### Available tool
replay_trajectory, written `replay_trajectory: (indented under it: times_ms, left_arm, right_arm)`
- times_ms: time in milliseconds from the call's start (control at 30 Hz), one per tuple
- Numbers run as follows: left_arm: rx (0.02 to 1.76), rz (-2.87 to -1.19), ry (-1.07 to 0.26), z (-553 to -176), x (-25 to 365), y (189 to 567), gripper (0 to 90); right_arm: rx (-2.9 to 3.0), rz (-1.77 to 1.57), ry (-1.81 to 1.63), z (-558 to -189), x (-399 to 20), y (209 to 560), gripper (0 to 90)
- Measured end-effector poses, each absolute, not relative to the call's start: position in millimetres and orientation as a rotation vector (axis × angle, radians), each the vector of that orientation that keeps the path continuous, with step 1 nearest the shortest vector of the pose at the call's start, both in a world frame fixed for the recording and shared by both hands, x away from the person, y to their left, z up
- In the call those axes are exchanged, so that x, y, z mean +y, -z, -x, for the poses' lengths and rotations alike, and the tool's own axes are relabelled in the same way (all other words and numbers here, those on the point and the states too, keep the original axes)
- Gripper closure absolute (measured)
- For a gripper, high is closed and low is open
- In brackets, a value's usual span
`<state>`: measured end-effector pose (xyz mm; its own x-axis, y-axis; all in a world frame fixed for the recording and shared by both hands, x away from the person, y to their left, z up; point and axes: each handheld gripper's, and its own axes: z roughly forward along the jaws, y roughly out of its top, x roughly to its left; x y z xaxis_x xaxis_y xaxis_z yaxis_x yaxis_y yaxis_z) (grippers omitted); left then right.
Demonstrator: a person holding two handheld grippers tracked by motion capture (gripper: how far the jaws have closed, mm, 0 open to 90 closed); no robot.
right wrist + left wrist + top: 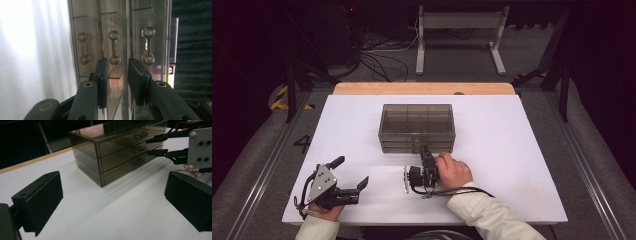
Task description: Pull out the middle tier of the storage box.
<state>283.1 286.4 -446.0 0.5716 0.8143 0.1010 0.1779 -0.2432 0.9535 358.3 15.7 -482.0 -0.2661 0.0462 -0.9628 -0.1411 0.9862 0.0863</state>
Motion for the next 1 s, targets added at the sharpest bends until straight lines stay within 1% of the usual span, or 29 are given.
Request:
replay_trajectory:
  times_ms: [567,1000]
  left_arm:
    - [0.825,-1.741,-0.747,-283.0,286.6,446.1,2.7]
    - [0.825,-1.741,-0.747,-283.1,286.6,446.1,2.7]
  right_arm:
    - [1.836,0.037,-0.137,-366.0,25.8,485.4,79.1]
    - [1.836,0.034,-0.122,-367.9,28.6,485.4,79.6]
